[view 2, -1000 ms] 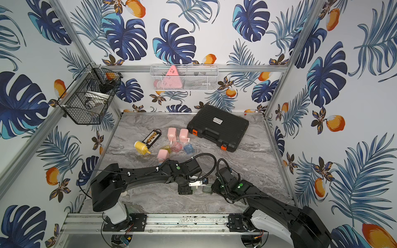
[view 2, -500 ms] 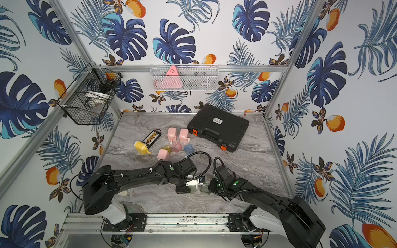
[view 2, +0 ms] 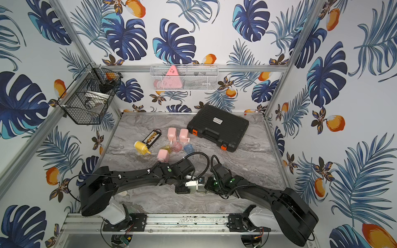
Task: Put the tray back into the pencil sharpener
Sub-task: Close the container of the pencil sharpener.
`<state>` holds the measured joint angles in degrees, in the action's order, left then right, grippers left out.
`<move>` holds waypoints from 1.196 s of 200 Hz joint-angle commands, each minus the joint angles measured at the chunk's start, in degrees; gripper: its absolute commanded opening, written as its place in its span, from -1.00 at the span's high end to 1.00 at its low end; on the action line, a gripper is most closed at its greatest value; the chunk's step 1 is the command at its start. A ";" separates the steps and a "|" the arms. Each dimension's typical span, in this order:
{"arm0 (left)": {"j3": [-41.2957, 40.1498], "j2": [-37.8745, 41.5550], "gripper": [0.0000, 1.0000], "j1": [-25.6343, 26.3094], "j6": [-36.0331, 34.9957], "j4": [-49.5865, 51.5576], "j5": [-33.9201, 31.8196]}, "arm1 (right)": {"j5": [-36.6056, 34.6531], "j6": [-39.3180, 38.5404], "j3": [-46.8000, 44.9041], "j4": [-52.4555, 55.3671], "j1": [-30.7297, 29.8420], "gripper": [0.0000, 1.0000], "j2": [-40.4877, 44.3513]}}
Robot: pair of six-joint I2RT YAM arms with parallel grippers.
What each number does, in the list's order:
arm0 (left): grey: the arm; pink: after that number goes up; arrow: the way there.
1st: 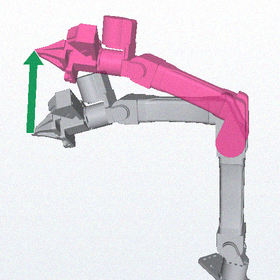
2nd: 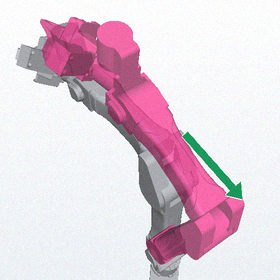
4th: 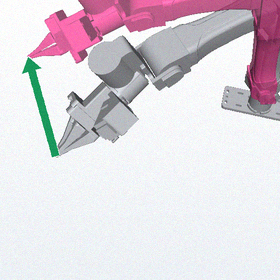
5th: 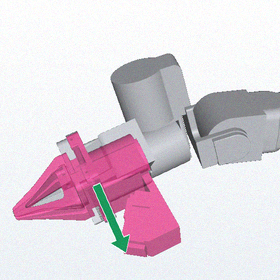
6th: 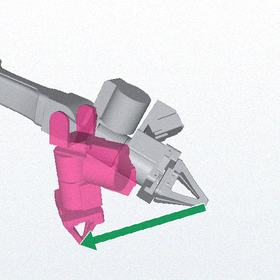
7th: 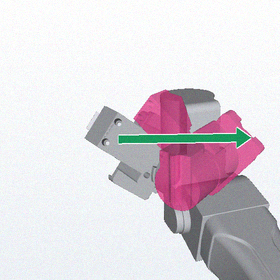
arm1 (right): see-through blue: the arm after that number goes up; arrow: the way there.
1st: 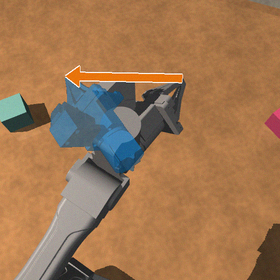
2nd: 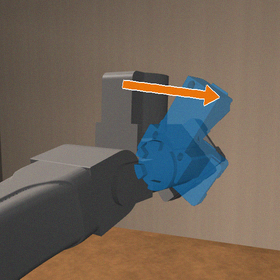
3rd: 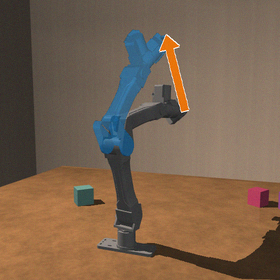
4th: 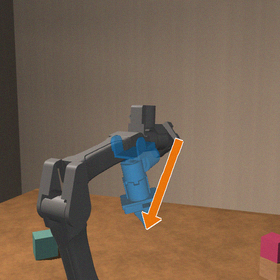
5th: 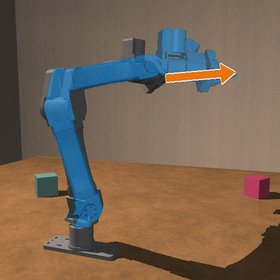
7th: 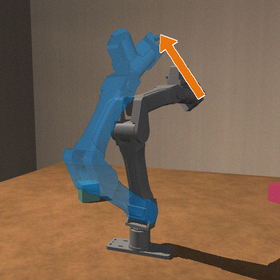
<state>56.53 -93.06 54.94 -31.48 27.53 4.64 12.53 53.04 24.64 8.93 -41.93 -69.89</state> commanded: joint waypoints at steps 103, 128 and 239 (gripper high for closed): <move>-1.25 -1.48 -0.14 0.05 -2.61 -1.08 2.54 | 3.46 0.15 1.11 -7.88 0.01 0.54 -4.60; -1.23 -1.36 -0.14 0.03 -2.53 -1.42 2.91 | 5.33 0.47 1.21 -10.00 0.01 0.53 -4.89; -1.52 -1.58 -0.10 0.06 -1.87 -1.73 2.05 | -9.95 3.11 -0.59 7.22 1.86 0.33 7.95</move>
<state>55.61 -93.43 54.78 -33.15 25.47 5.54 8.73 54.89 24.25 9.80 -40.05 -62.85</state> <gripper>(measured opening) 0.628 0.357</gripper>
